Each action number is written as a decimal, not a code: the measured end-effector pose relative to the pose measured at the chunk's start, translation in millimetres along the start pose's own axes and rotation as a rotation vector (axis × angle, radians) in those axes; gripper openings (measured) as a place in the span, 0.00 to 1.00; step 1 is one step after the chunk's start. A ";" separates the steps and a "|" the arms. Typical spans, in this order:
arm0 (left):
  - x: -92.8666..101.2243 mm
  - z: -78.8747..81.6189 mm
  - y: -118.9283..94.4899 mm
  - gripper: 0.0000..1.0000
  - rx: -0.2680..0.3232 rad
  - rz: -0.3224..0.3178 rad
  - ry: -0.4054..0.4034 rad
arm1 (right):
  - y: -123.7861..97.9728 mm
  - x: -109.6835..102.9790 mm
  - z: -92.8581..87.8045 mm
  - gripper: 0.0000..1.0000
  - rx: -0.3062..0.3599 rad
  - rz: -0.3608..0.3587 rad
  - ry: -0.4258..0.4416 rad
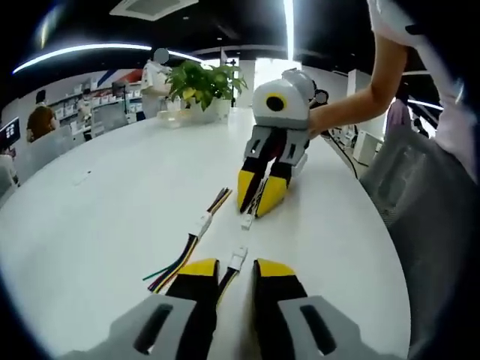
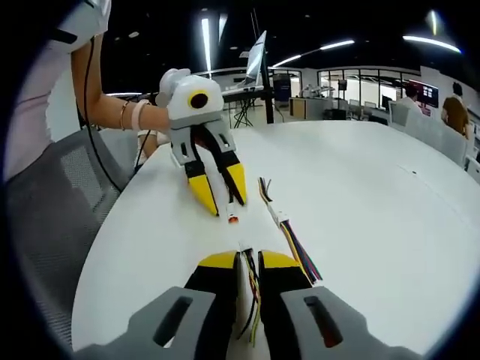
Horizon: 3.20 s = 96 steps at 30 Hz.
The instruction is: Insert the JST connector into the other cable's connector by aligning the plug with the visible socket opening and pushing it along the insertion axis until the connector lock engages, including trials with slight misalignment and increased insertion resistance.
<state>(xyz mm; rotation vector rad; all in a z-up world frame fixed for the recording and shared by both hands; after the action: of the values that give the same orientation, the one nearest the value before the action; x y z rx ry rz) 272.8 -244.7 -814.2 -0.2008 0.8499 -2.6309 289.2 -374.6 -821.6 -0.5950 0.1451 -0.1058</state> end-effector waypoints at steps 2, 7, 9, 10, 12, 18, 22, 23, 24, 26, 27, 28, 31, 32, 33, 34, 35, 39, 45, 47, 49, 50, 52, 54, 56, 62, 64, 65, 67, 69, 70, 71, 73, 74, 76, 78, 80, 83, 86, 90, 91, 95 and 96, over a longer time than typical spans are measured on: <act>-0.1 -0.2 -0.4 0.11 -0.001 0.004 0.010 | -0.1 4.5 -2.6 0.07 0.004 0.003 -0.009; -1.4 0.5 -1.0 0.10 0.003 0.011 0.031 | 4.2 3.7 -0.3 0.06 0.009 0.005 -0.043; -1.6 0.6 -0.9 0.10 0.005 0.011 0.030 | 4.6 4.3 0.3 0.04 0.008 -0.003 -0.064; -2.8 -0.2 -0.7 0.10 0.007 0.012 0.032 | 4.5 4.2 0.2 0.04 0.008 0.000 -0.060; -4.3 -1.4 -0.3 0.09 0.015 0.010 0.040 | 4.2 4.5 0.0 0.04 0.014 0.001 -0.063; -1.5 1.3 3.5 0.04 0.033 0.010 0.104 | 5.1 4.3 -0.4 0.04 0.021 -0.006 -0.060; -2.4 0.6 5.2 0.01 0.042 0.004 0.102 | 5.8 3.1 -0.1 0.05 0.020 -0.002 -0.059; -2.8 0.3 5.5 0.00 0.043 0.003 0.101 | 6.2 3.1 0.4 0.05 0.020 -0.003 -0.059; -2.5 -0.2 5.5 0.00 0.045 0.002 0.101 | 6.5 2.9 0.4 0.06 0.021 -0.002 -0.060; -3.3 -0.9 5.9 0.00 0.045 0.000 0.101 | 6.9 2.1 0.3 0.05 0.022 -0.005 -0.064; -3.7 -1.1 6.2 0.00 0.046 -0.002 0.103 | 6.9 2.4 0.5 0.04 0.022 -0.008 -0.065; -3.2 -1.3 5.9 0.00 0.048 -0.004 0.102 | 6.8 2.6 0.4 0.04 0.022 -0.009 -0.066; -2.9 -1.8 5.8 0.00 0.052 -0.008 0.098 | 6.8 2.8 0.1 0.04 0.024 -0.007 -0.061; -2.8 -2.3 5.8 0.00 0.053 -0.010 0.097 | 6.7 2.9 0.1 0.04 0.026 -0.007 -0.052; -3.6 -2.6 6.0 0.00 0.055 -0.013 0.089 | 6.5 2.9 -0.2 0.04 0.028 -0.006 -0.042; -3.3 -2.8 5.8 0.00 0.056 -0.016 0.087 | 6.3 3.1 -0.6 0.04 0.029 -0.005 -0.045; -3.3 -2.8 6.0 0.00 0.058 -0.019 0.089 | 6.7 2.9 0.0 0.04 0.030 -0.004 -0.047; -3.3 -2.3 7.2 0.00 0.060 -0.022 0.078 | 7.0 2.9 0.7 0.03 0.020 -0.008 -0.072; -5.7 -0.5 12.0 0.00 0.042 -0.024 0.053 | 6.7 1.8 1.6 0.03 0.010 -0.013 -0.061; -5.1 -0.1 13.6 0.00 0.043 -0.029 0.053 | 7.1 1.1 2.0 0.03 0.003 -0.018 -0.066; -5.3 0.4 14.2 0.00 0.036 -0.034 0.058 | 7.2 -0.3 2.4 0.03 -0.005 -0.019 -0.076; -5.4 0.6 13.9 0.00 0.033 -0.035 0.057 | 6.6 -1.2 2.7 0.03 -0.009 -0.019 -0.082; -5.8 0.5 13.8 0.00 0.026 -0.041 0.058 | 5.0 -2.3 4.4 0.03 -0.012 -0.018 -0.089; -6.1 0.4 13.2 0.00 0.015 -0.051 0.054 | 2.7 -3.2 6.6 0.03 -0.019 -0.017 -0.096; -5.3 0.6 11.5 0.00 0.004 -0.058 0.078 | 0.8 -3.6 7.9 0.03 -0.025 -0.018 -0.101; -6.1 10.1 3.6 0.00 0.018 -0.071 0.073 | -6.5 -5.4 14.9 0.03 -0.049 -0.015 -0.132; -7.6 14.3 0.2 0.00 0.026 -0.069 0.062 | -8.6 -6.7 18.7 0.03 -0.048 -0.011 -0.134; -7.9 15.6 -1.1 0.00 0.029 -0.068 0.059 | -9.5 -7.1 20.5 0.03 -0.048 -0.011 -0.133; -8.5 20.8 -5.2 0.00 0.040 -0.061 0.062 | -11.7 -8.6 25.2 0.03 -0.047 -0.010 -0.140; -10.8 25.4 -8.6 0.00 0.047 -0.046 0.057 | -13.8 -9.3 30.3 0.03 -0.044 -0.010 -0.144; -11.4 28.4 -11.3 0.00 0.051 -0.046 0.060 | -14.5 -9.7 32.2 0.03 -0.042 -0.008 -0.143; -11.8 30.7 -12.9 0.00 0.055 -0.045 0.066 | -15.1 -10.0 34.4 0.03 -0.040 -0.007 -0.143; -12.2 35.3 -16.2 0.00 0.053 -0.048 0.084 | -15.9 -11.7 38.7 0.03 -0.041 -0.001 -0.156; -12.0 37.1 -17.3 0.00 0.053 -0.052 0.091 | -16.3 -12.4 40.2 0.03 -0.042 0.003 -0.169; -11.7 40.6 -19.4 0.00 0.052 -0.057 0.104 | -17.6 -13.8 45.7 0.03 -0.022 0.018 -0.157; -10.1 43.0 -21.0 0.00 0.058 -0.074 0.102 | -19.2 -13.8 49.6 0.03 -0.017 0.017 -0.160; -8.2 43.9 -21.1 0.00 0.055 -0.081 0.112 | -20.2 -14.2 53.0 0.03 -0.018 0.015 -0.171; -6.4 45.7 -21.1 0.00 0.054 -0.087 0.124 | -18.7 -10.9 49.9 0.03 -0.031 0.014 -0.201; -5.8 46.2 -20.7 0.00 0.058 -0.094 0.130 | -18.4 -12.2 52.2 0.03 -0.031 0.023 -0.204; -4.7 47.0 -20.9 0.00 0.058 -0.098 0.142 | -17.7 -11.2 52.0 0.03 -0.030 0.031 -0.205; -4.5 46.4 -20.9 0.00 0.051 -0.097 0.147 | -17.4 -11.0 53.0 0.03 -0.029 0.032 -0.204; -4.0 45.8 -21.6 0.00 0.053 -0.099 0.142 | -16.4 -9.0 53.9 0.03 -0.020 0.036 -0.189; -4.1 45.3 -21.7 0.00 0.050 -0.098 0.143 | -16.0 -9.2 54.2 0.03 -0.020 0.035 -0.190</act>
<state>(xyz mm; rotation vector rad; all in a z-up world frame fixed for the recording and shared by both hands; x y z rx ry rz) 281.1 -251.1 -764.9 -0.0419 0.8379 -2.7819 288.3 -356.7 -767.2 -0.6187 -0.0277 -0.0133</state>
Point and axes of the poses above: the point that each gripper's makers call its tool centre point, and the gripper's own axes: y roughly forward along the fingers, x roughly to its right, z roughly out of its top, the point moved 5 cm from there along -y, roughly backward along the fingers, and after that the axes turned 5 degrees about -x, right-handed, at the moved point
